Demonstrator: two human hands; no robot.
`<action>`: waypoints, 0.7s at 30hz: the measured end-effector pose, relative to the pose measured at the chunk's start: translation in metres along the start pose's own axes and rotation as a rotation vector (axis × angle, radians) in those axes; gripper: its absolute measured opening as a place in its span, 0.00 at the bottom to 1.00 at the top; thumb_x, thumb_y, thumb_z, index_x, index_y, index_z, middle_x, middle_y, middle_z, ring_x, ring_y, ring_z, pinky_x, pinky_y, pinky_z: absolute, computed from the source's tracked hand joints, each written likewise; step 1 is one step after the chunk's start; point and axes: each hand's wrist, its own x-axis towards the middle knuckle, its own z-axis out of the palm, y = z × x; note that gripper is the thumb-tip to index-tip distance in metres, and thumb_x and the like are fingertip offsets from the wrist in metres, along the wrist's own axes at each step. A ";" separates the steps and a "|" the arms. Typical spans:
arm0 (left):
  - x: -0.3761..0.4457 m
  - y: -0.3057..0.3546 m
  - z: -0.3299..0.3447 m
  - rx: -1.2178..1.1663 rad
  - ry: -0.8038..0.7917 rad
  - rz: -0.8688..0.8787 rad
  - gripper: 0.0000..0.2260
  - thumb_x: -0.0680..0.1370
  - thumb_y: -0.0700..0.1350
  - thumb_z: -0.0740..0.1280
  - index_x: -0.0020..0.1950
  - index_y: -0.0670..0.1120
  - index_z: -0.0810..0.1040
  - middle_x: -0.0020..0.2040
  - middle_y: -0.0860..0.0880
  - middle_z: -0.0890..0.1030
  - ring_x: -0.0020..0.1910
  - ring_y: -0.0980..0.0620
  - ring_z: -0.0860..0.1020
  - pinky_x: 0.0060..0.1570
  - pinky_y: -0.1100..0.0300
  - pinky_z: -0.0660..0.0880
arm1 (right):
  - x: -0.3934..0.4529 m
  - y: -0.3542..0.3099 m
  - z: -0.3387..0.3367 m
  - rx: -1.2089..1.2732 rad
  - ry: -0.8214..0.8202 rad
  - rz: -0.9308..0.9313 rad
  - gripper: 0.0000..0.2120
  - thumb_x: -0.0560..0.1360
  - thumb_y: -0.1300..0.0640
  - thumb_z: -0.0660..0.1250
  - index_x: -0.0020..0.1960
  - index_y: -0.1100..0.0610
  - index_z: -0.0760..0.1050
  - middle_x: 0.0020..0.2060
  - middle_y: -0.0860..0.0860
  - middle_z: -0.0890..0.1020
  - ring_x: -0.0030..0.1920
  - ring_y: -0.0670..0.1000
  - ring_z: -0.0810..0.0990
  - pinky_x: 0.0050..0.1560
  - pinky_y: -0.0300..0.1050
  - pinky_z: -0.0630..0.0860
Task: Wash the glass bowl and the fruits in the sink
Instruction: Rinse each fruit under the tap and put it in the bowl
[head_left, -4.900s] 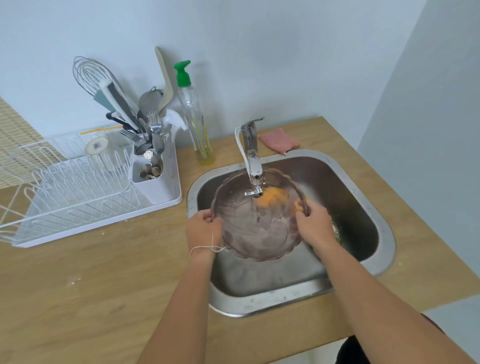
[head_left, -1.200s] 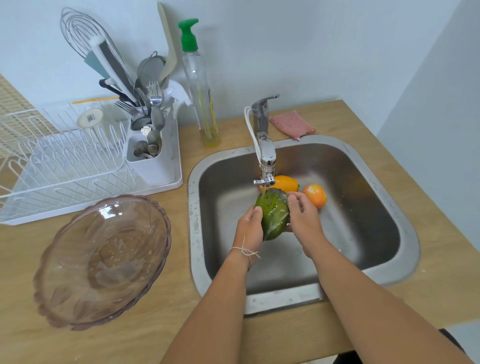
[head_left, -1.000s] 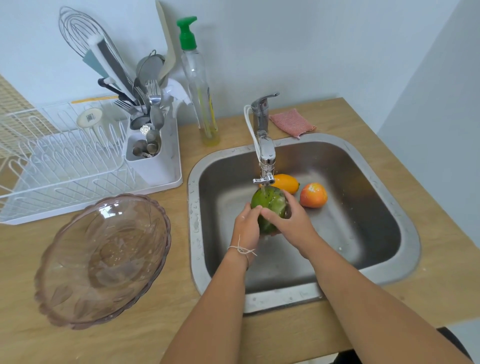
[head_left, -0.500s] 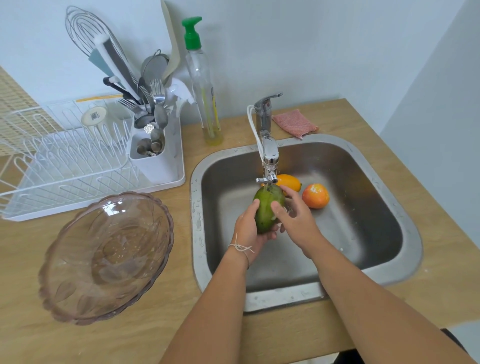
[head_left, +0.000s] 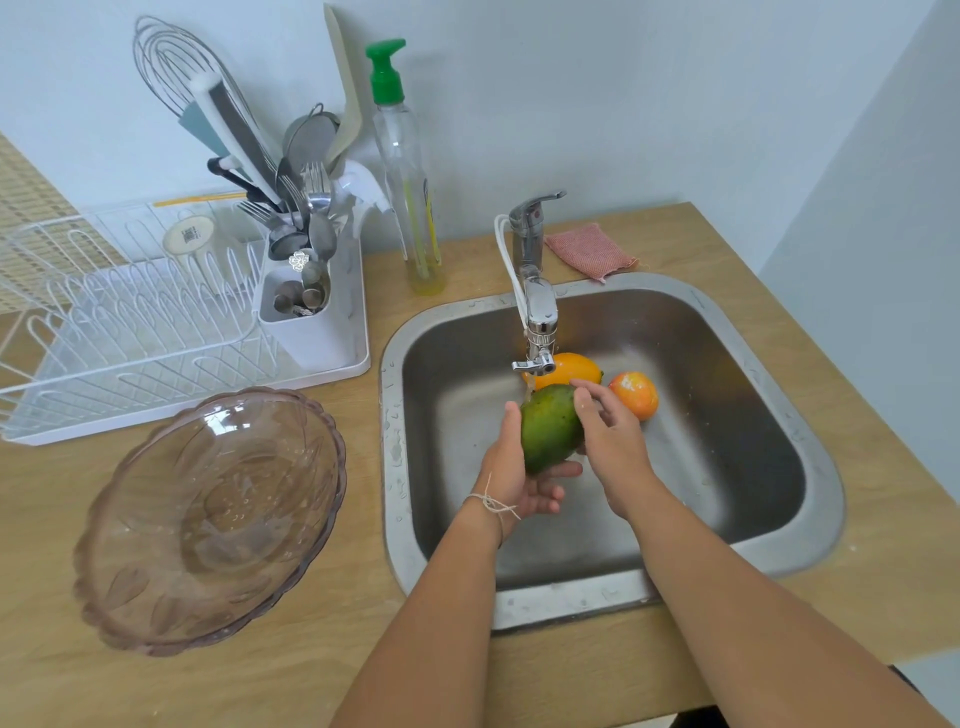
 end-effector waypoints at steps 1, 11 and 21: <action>0.001 0.000 -0.001 0.022 0.057 0.027 0.32 0.80 0.69 0.50 0.55 0.44 0.80 0.47 0.36 0.85 0.29 0.45 0.78 0.31 0.54 0.79 | 0.001 0.002 0.000 -0.022 -0.004 0.009 0.08 0.83 0.48 0.63 0.55 0.39 0.81 0.52 0.49 0.81 0.57 0.54 0.80 0.58 0.57 0.81; 0.004 0.001 -0.007 -0.019 0.173 0.180 0.15 0.81 0.53 0.64 0.63 0.46 0.71 0.54 0.38 0.81 0.31 0.44 0.83 0.27 0.55 0.81 | 0.001 -0.001 -0.004 0.132 -0.016 0.109 0.08 0.80 0.56 0.69 0.59 0.51 0.81 0.52 0.54 0.85 0.52 0.55 0.83 0.46 0.49 0.81; 0.010 -0.017 -0.007 0.541 0.222 0.437 0.27 0.74 0.52 0.72 0.69 0.52 0.64 0.65 0.49 0.70 0.60 0.51 0.76 0.55 0.60 0.78 | 0.000 -0.001 -0.004 0.099 -0.049 0.161 0.19 0.79 0.52 0.71 0.69 0.50 0.76 0.59 0.55 0.82 0.57 0.55 0.84 0.46 0.51 0.85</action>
